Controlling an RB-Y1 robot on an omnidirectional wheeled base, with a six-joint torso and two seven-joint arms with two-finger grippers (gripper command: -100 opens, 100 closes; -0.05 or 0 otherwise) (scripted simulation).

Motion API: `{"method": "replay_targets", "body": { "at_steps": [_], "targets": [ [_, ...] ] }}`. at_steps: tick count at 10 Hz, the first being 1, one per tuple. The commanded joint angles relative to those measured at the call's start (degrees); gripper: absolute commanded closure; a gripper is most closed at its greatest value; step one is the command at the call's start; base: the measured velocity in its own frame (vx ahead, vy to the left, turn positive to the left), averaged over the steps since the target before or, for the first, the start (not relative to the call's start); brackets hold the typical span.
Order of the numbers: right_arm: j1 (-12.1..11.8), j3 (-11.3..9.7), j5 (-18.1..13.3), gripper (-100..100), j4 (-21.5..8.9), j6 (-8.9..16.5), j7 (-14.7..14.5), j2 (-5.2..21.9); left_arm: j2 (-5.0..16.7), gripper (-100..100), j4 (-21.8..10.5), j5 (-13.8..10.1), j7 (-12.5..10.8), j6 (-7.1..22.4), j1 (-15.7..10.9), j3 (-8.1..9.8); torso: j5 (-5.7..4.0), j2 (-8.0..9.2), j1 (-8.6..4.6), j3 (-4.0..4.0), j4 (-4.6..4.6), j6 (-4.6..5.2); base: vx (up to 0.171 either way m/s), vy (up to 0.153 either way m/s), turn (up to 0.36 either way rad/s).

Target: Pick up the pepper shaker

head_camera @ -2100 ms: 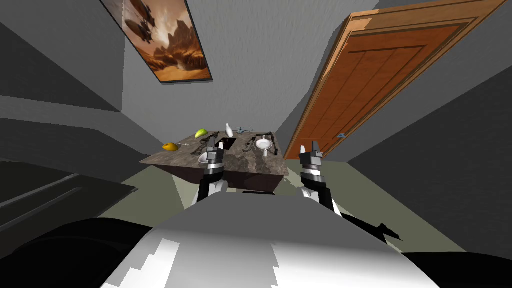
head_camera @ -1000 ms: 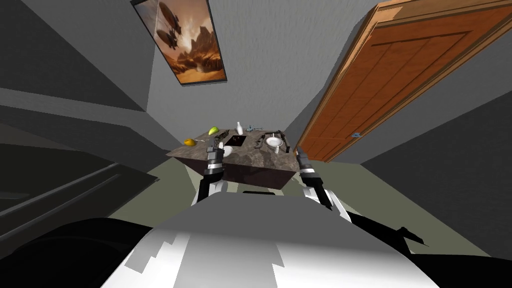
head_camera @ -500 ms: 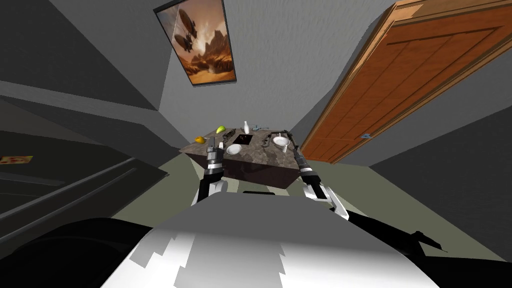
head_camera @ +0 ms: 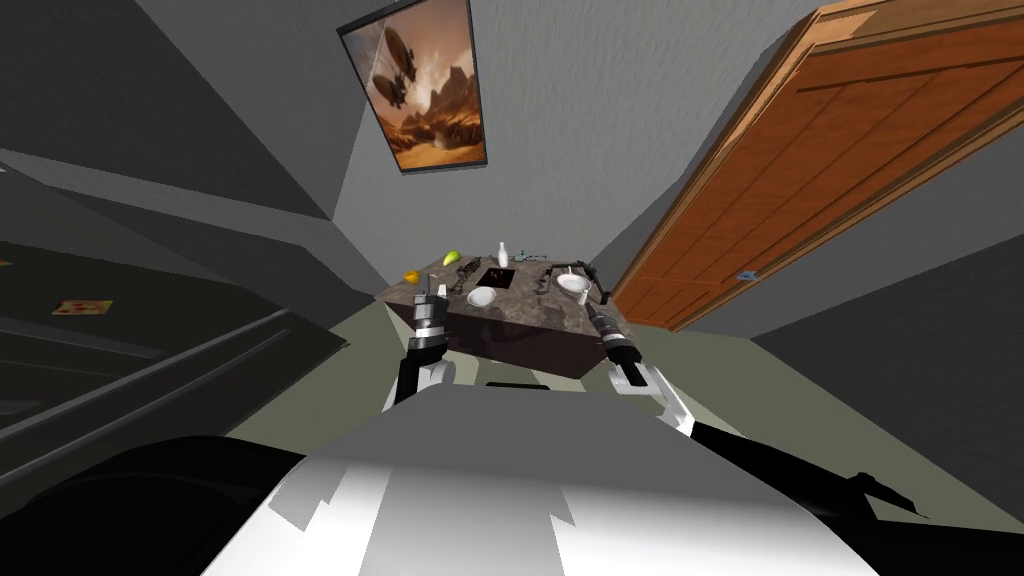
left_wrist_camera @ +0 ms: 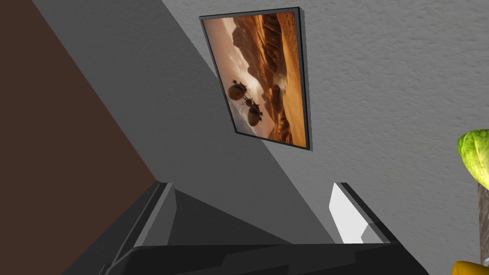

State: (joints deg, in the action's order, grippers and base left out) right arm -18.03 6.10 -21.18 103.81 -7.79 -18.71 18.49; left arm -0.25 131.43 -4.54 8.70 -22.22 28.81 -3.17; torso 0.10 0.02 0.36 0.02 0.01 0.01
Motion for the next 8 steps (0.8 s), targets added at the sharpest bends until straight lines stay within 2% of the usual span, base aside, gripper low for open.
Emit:
{"method": "replay_targets", "body": {
  "at_steps": [1,7,8],
  "targets": [
    [1.56,0.83,-1.97,-100,-2.86,1.36,-2.08,0.61,0.0,0,0.0,0.0,0.0,0.0,0.0,0.0,0.0,0.0,0.0,0.0,0.0,0.0,0.011,0.091,0.04],
    [8.72,3.94,-7.69,-100,-14.33,5.85,-8.76,2.3,0.01,0,0.0,0.0,0.0,0.0,0.01,0.01,-0.07,-0.21,-0.29,-0.13,-0.05,0.02,0.053,0.053,0.022],
    [8.72,3.94,-7.69,-100,-14.87,5.85,-8.76,2.3,0.01,0,0.0,0.0,0.0,0.0,0.01,0.01,-0.06,-0.29,-0.26,-0.17,-0.06,0.0,0.062,0.021,0.007]
  ]
}}
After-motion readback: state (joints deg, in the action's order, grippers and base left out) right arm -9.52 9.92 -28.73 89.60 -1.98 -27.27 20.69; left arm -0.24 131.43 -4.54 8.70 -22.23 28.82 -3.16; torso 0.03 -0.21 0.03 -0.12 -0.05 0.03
